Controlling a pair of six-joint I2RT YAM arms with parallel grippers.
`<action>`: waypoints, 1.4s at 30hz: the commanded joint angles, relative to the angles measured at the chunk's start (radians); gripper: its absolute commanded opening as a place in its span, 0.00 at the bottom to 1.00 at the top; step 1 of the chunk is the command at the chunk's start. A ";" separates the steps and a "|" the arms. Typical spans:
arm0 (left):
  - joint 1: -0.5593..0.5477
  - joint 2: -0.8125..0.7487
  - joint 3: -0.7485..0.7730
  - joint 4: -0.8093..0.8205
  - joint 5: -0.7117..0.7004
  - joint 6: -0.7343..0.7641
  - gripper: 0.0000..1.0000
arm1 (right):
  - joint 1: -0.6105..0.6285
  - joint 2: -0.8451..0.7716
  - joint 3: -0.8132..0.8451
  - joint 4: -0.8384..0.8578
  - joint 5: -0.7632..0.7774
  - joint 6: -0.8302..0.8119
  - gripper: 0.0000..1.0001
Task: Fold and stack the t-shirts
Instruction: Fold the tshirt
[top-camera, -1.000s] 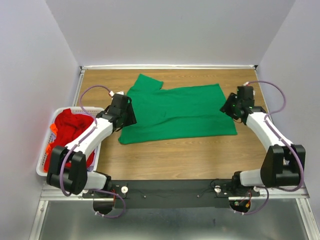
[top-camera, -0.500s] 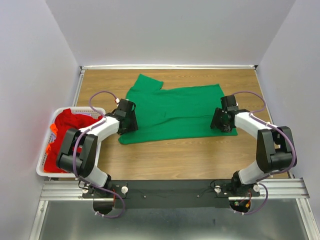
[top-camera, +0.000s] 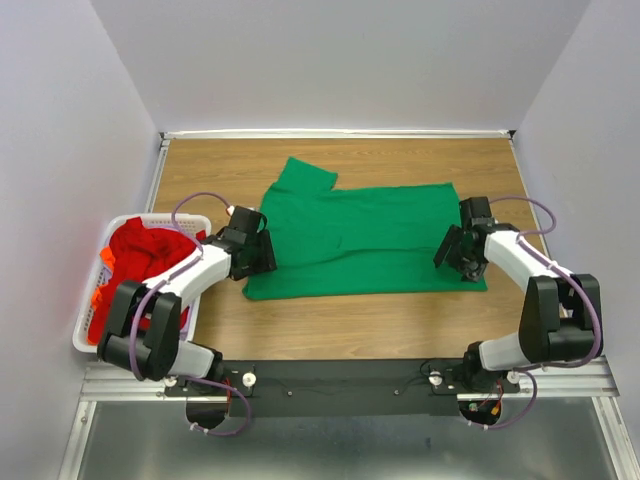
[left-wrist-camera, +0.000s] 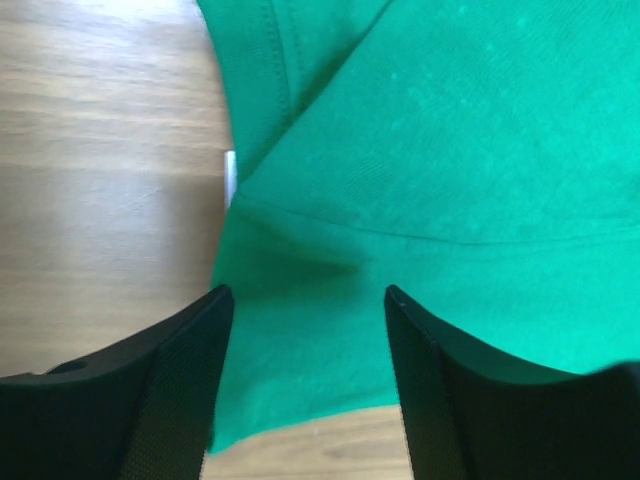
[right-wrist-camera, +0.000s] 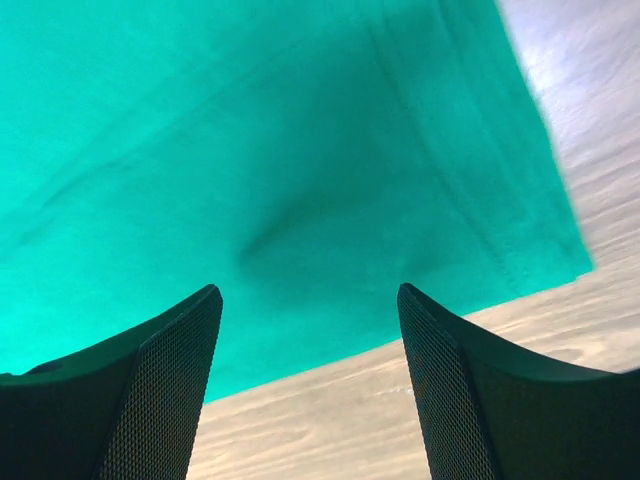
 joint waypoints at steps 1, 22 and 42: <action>0.001 -0.051 0.133 -0.050 -0.053 0.034 0.73 | -0.009 0.017 0.204 -0.065 0.034 -0.057 0.79; 0.114 0.629 0.833 0.064 -0.162 0.526 0.58 | 0.011 0.108 0.318 -0.015 -0.167 -0.215 0.71; 0.145 0.829 0.972 0.014 0.019 0.537 0.51 | 0.011 0.120 0.339 -0.007 -0.107 -0.243 0.71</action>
